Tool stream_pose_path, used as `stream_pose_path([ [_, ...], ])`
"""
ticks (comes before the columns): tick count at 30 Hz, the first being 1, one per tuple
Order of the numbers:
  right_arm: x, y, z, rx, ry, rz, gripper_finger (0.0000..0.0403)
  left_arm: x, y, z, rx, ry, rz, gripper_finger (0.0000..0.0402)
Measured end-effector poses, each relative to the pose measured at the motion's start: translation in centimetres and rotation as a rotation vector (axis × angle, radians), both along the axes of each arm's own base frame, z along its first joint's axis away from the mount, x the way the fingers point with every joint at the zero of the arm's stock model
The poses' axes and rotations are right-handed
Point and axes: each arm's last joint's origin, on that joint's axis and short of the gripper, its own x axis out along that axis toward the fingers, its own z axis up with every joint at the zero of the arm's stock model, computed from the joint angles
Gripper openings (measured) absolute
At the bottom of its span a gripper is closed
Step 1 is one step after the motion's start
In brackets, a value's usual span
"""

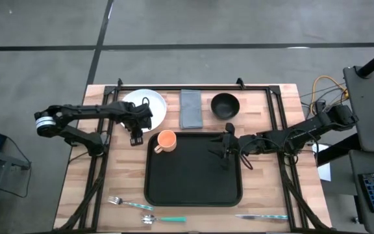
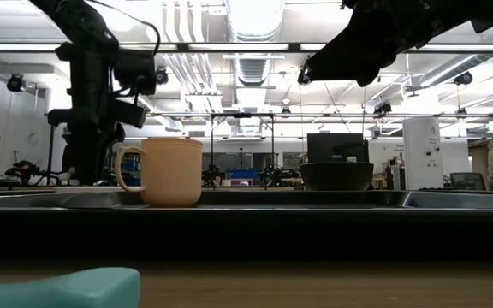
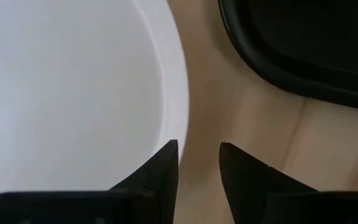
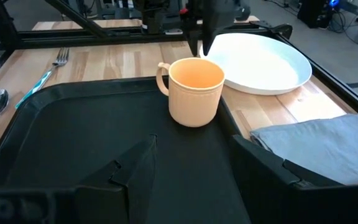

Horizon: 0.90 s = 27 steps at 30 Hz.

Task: Set up tray
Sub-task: Put the white plate to the bottom of the orange mug on the black serving tray

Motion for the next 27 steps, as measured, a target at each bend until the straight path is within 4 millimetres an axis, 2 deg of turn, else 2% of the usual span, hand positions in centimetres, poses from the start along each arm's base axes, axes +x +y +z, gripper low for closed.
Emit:
stream_pose_path([
  [3, 0.0, 0.0, 0.0, 0.0, 0.0, 0.0, 0.019, -0.3, -0.1, -0.7, -0.002, 0.005, 0.002, 0.0098],
  [9, 0.0, 0.0, 0.0, 0.001, 0.0, 0.0, 0.019, 0.4, 0.2, -0.5, 0.034, -0.058, 0.005, 0.0097],
  [27, 0.0, 0.0, 0.0, -0.003, -0.002, 0.001, 0.0189, 1.5, 0.7, -3.1, -0.014, 0.033, 0.078, 0.0093],
])
